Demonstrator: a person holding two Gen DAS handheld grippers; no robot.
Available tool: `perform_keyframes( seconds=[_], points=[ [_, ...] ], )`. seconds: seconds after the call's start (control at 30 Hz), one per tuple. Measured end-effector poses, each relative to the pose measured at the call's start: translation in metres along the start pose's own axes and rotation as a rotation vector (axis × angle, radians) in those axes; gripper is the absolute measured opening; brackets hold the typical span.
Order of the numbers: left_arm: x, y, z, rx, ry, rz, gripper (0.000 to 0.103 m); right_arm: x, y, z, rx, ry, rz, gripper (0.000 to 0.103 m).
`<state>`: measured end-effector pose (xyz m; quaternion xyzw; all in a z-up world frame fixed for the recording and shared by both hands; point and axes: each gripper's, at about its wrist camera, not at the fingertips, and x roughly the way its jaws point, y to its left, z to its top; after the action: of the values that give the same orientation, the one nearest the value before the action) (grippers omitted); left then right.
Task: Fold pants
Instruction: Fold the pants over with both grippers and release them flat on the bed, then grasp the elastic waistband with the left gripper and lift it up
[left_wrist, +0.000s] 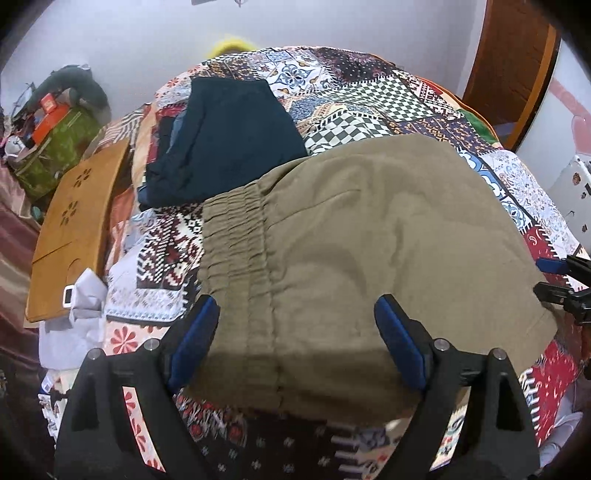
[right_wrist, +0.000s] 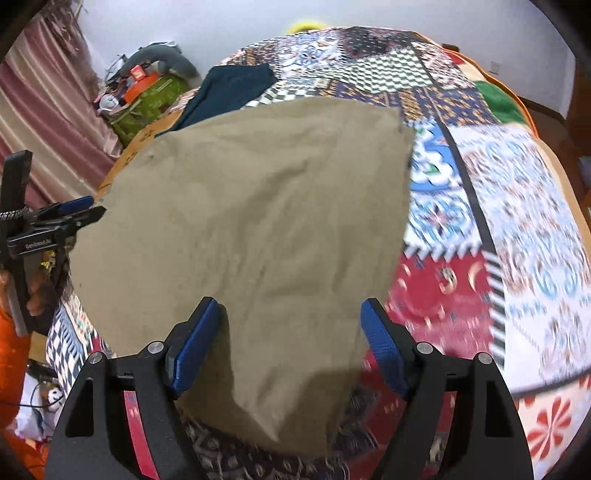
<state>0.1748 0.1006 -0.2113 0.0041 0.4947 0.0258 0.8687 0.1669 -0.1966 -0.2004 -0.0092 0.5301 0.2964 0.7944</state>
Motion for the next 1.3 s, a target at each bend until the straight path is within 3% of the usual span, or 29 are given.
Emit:
perform_keyframes(
  seconds=[0.3,0.47,0.57,0.7,0.87,1.17,1.3],
  points=[
    [-0.014,0.012,-0.014,-0.063,-0.007,0.0,0.089,-0.009,-0.002,-0.012,0.042,-0.021,-0.012,0.076],
    [-0.029,0.023,-0.013,-0.113,-0.034,0.038,0.088,-0.017,0.01,-0.004,-0.014,-0.047,-0.054,0.076],
    [-0.039,0.032,-0.014,-0.178,-0.057,0.022,0.089,-0.029,0.023,0.006,-0.059,-0.096,-0.068,0.076],
    [-0.044,0.042,-0.016,-0.269,-0.045,-0.067,0.089,-0.041,0.042,0.021,-0.117,-0.166,-0.075,0.076],
    [-0.036,0.039,-0.028,-0.308,0.009,-0.15,0.089,-0.037,0.071,0.038,-0.188,-0.216,-0.044,0.076],
    [-0.018,0.037,-0.047,-0.409,0.09,-0.353,0.089,0.023,0.089,0.036,-0.223,-0.115,-0.032,0.076],
    [-0.01,0.044,-0.043,-0.467,0.089,-0.457,0.09,0.022,0.089,0.028,-0.229,-0.119,-0.026,0.077]
  ],
)
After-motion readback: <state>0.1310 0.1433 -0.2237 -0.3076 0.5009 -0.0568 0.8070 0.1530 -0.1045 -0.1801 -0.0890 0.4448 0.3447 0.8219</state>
